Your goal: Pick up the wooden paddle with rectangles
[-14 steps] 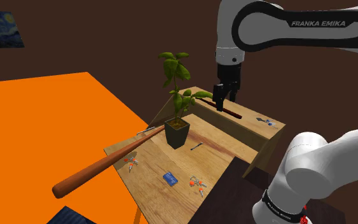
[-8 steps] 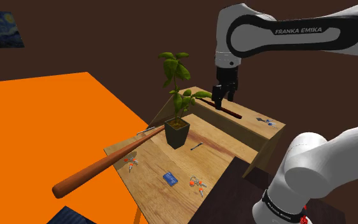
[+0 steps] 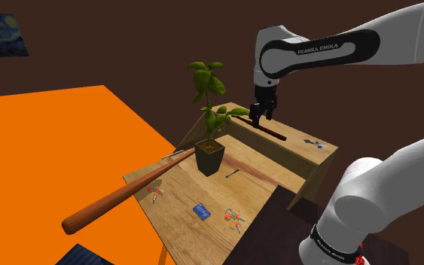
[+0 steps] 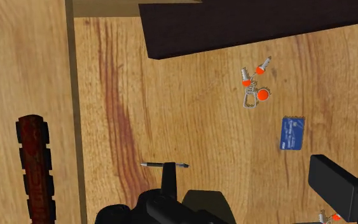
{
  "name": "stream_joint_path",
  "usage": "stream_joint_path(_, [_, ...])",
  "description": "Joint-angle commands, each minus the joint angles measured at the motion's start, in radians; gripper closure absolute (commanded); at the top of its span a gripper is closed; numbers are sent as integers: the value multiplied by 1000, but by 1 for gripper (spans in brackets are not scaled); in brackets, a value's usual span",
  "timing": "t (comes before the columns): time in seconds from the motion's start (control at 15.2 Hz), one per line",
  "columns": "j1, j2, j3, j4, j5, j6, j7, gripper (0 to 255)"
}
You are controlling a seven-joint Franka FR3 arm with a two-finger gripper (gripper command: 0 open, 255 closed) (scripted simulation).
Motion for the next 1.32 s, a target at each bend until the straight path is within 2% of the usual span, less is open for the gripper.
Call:
stream_joint_path(0.0, [-13,57,-34,21,-12,48,-30,0])
stream_joint_path(0.33, [-40,199,-113,82,-19,154,-105,0])
stream_joint_path(0.59, [-59,326,-170,152,1,228,-173,0])
stream_joint_path(0.92, [-88,497,-230,266,61,300,-269,0])
stream_joint_path(1.25, [-135,680,-264,412,154,343,-373,0])
